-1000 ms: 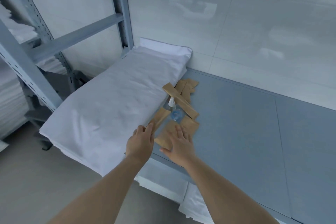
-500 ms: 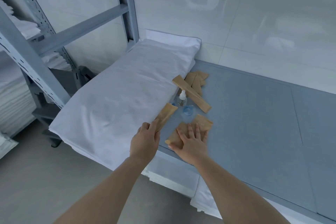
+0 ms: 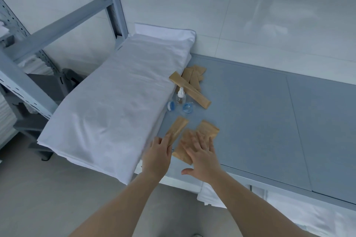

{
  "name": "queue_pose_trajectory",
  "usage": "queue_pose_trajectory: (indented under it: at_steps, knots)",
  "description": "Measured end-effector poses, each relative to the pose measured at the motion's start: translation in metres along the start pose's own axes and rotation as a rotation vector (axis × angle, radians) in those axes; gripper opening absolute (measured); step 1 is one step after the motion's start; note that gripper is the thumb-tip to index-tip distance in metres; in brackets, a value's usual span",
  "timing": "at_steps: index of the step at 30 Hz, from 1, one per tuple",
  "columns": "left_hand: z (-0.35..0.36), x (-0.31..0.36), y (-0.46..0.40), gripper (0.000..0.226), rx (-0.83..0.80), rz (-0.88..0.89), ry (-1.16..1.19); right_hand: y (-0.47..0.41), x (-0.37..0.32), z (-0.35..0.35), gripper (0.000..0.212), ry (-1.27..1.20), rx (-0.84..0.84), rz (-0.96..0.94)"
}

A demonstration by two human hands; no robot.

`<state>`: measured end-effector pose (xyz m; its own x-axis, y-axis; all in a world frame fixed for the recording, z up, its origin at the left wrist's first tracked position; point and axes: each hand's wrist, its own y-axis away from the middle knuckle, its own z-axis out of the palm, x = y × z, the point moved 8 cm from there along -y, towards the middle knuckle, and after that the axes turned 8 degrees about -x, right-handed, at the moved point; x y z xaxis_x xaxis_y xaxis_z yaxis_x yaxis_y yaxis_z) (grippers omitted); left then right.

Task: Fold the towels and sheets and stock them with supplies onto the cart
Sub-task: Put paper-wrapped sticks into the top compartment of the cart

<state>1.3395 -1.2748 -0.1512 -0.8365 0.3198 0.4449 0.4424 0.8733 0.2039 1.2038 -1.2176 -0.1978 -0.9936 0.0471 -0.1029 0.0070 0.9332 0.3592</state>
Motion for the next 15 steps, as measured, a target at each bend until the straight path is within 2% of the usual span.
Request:
queue_pose_trajectory:
  at_steps: [3, 5, 7, 12, 15]
  knots:
    - [0.001, 0.003, -0.001, 0.041, 0.02, 0.015, 0.019, 0.005, -0.009, 0.002, 0.08, 0.013, 0.048, -0.029]
    - [-0.002, 0.004, -0.003, 0.041, 0.035, 0.029, 0.041, 0.014, -0.014, -0.01, 0.061, 0.039, 0.224, -0.052]
    - [-0.005, 0.004, -0.004, 0.04, 0.052, 0.032, 0.06, 0.023, -0.017, -0.024, 0.051, 0.049, 0.416, -0.078]
    - [-0.015, 0.012, -0.01, 0.04, 0.079, 0.058, 0.083, 0.033, -0.001, -0.066, 0.051, -0.05, 0.641, -0.127]
    - [-0.019, 0.019, -0.015, 0.038, 0.094, 0.073, 0.07, 0.027, 0.025, -0.085, 0.056, -0.064, 0.656, -0.094]
